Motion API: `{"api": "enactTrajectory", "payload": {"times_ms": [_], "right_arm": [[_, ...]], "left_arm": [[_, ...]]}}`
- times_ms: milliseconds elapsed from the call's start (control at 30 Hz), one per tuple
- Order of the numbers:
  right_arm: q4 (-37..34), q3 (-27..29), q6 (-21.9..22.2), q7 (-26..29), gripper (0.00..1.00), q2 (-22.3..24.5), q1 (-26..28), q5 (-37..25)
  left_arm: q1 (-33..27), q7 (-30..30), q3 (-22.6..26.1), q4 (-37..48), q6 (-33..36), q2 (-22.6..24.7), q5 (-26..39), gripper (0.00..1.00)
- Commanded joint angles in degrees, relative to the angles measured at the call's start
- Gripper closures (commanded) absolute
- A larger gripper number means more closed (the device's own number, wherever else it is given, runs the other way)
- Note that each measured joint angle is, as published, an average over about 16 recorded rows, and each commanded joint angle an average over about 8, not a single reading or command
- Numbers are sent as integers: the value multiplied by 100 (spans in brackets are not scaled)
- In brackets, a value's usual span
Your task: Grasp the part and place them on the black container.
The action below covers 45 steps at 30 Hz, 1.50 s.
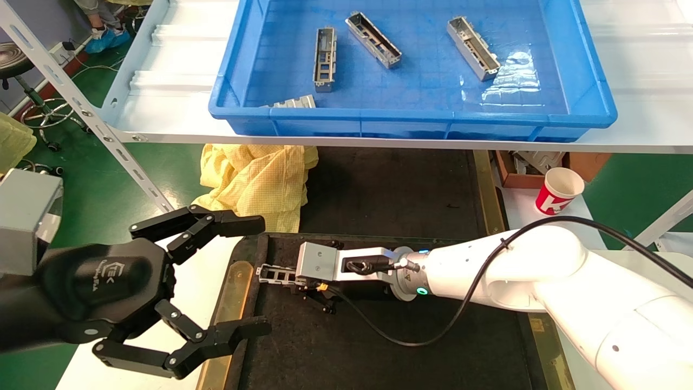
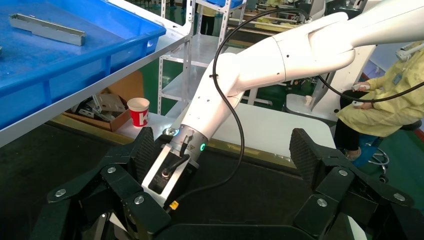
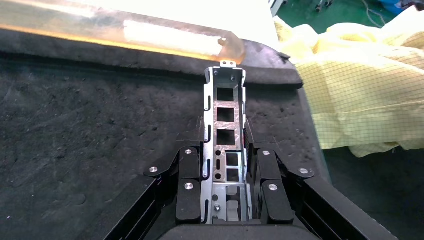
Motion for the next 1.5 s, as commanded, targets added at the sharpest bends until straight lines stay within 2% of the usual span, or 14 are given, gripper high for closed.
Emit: {"api": "enactTrajectory", "payload": {"times_ms": [33, 133, 167, 400, 433, 833, 1100, 1267, 1500], "right_arm": [[49, -77, 66, 39, 100, 1, 0, 14], [73, -164, 109, 67, 99, 2, 6, 52], [80, -190, 119, 73, 93, 3, 8, 66], [99, -356, 191, 68, 6, 4, 25, 152], [98, -374, 204, 64, 0, 4, 27, 167], [122, -493, 311, -95, 0, 8, 72, 393], [111, -502, 142, -246, 0, 33, 163, 605], [-46, -427, -283, -206, 0, 90, 230, 871], [-448, -263, -1304, -180, 0, 268, 233, 1294]], "left_arm": [[0, 0, 0, 0, 0, 0, 0, 0], [0, 0, 0, 0, 0, 0, 0, 0], [0, 0, 0, 0, 0, 0, 0, 0], [0, 0, 0, 0, 0, 0, 0, 0], [0, 0, 0, 0, 0, 0, 0, 0], [0, 0, 0, 0, 0, 0, 0, 0], [0, 0, 0, 0, 0, 0, 0, 0], [0, 0, 0, 0, 0, 0, 0, 0], [0, 0, 0, 0, 0, 0, 0, 0]]}}
